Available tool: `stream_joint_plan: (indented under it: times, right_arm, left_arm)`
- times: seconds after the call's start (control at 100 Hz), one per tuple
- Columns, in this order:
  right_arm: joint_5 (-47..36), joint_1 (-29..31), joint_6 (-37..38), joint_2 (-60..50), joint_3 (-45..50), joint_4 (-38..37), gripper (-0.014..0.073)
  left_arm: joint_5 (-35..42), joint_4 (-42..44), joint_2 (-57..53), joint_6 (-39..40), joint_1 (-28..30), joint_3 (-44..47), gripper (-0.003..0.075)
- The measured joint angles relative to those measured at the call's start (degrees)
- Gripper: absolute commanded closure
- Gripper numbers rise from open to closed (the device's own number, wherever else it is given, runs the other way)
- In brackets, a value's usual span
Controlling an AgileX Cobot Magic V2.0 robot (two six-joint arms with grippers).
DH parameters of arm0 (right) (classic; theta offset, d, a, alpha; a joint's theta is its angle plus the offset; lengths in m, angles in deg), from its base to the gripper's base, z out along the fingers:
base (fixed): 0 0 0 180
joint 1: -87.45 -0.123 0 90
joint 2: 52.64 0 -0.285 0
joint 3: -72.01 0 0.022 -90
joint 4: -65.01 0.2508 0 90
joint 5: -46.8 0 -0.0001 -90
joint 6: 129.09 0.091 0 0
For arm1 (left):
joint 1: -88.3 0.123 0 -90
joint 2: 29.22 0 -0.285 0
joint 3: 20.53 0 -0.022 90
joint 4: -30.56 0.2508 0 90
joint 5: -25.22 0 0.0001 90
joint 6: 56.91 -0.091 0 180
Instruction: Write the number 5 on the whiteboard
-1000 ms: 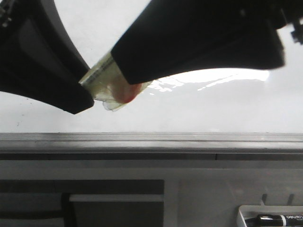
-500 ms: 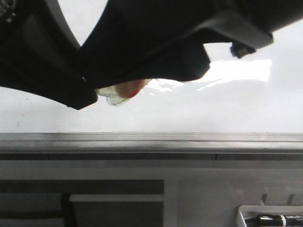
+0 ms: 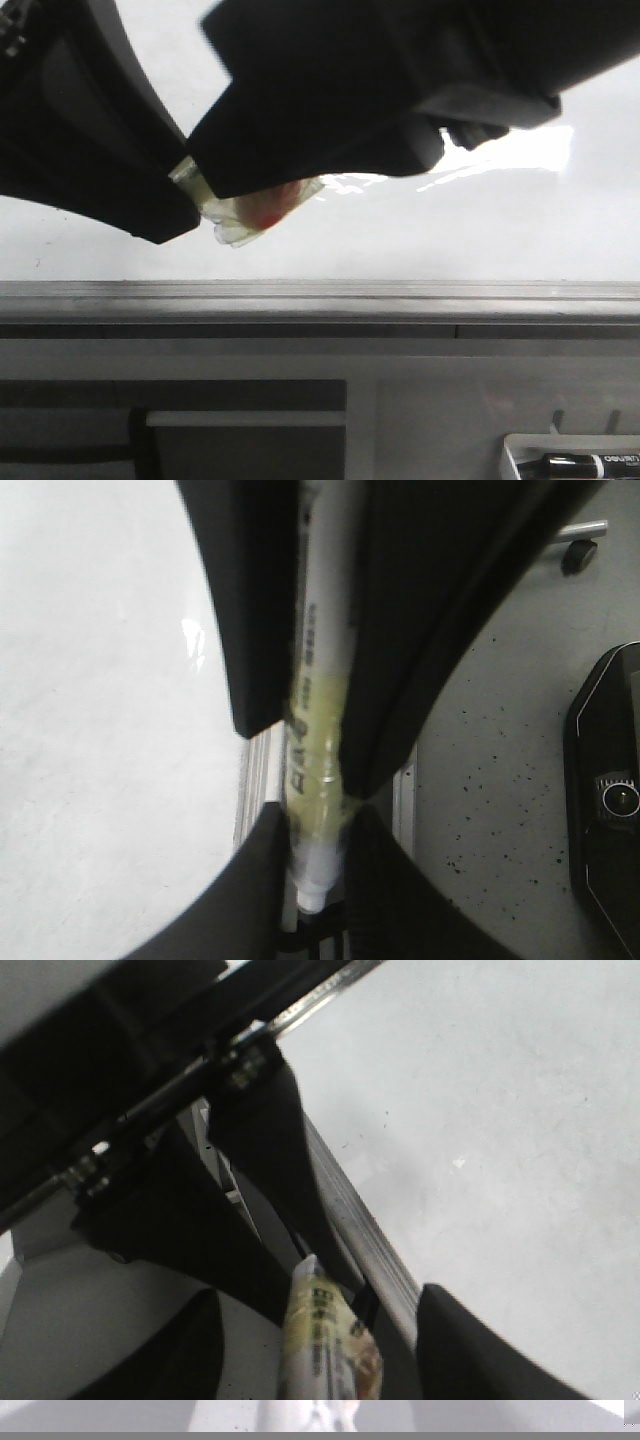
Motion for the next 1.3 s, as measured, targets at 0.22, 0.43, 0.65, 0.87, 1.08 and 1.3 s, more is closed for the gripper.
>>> stream_joint_plan:
  times: [0.22, 0.43, 0.65, 0.87, 1.08, 1.3]
  right_arm:
    - [2.01, 0.00, 0.12, 0.00, -0.47, 0.27, 0.0660]
    - [5.93, 0.00, 0.20, -1.55, -0.47, 0.37, 0.0660]
    - [7.30, 1.58, 0.24, -4.15, -0.47, 0.37, 0.0653]
    - [11.38, 9.17, 0.34, -4.60, -2.34, 0.27, 0.0653]
    - [12.53, 15.41, 0.34, -3.77, -9.21, -0.37, 0.0653]
    - [12.74, 17.71, 0.34, 1.30, -12.98, -1.09, 0.0646]
  left_arm:
    - [-0.25, 0.00, 0.00, 9.62, 0.00, 0.00, 0.0449]
    - [-0.38, 0.00, -2.52, 18.10, 0.00, 0.00, 0.0289]
    - [7.49, 0.00, -14.65, 27.35, 0.11, 5.46, 0.0313]
    - [14.82, 0.04, -34.05, 41.00, 4.09, 15.44, 0.0517]
    - [16.64, 0.04, -46.23, 44.93, 11.24, 22.71, 0.0710]
    - [17.37, -1.52, -49.31, 45.41, 16.72, 24.93, 0.0741]
